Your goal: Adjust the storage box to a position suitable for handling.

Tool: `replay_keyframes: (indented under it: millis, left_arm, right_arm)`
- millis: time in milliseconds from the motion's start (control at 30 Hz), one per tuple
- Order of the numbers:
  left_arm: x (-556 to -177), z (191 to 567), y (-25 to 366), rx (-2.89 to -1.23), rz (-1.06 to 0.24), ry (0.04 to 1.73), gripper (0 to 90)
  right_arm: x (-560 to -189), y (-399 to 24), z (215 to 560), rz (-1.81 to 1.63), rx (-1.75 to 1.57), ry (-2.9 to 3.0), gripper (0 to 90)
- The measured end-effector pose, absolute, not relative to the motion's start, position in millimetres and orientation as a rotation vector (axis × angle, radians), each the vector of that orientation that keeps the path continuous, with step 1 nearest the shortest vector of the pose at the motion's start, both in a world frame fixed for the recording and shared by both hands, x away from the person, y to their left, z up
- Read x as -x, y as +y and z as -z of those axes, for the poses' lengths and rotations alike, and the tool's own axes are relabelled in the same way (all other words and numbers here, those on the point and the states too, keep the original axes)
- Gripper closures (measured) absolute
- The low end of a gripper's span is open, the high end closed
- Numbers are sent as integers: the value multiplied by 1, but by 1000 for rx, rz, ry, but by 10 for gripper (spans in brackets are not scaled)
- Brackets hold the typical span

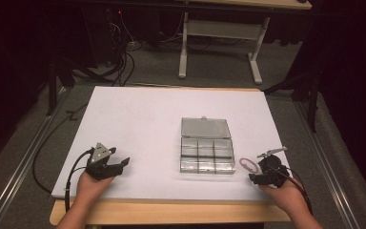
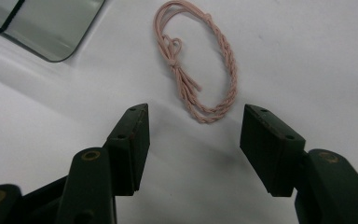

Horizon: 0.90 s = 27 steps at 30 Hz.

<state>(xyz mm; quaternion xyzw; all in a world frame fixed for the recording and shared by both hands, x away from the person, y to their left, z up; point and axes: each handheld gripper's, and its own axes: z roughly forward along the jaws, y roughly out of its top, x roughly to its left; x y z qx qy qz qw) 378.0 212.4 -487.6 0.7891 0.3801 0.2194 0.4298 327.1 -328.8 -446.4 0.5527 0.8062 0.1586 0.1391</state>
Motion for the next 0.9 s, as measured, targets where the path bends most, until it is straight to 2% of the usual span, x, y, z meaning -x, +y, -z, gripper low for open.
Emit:
replay_keyframes:
  millis: [900]
  left_arm:
    - [-377, 488, 213, -1966, -551, 945, 305]
  right_arm:
    - [-366, -325, 437, -256, -1588, 2519, 360]
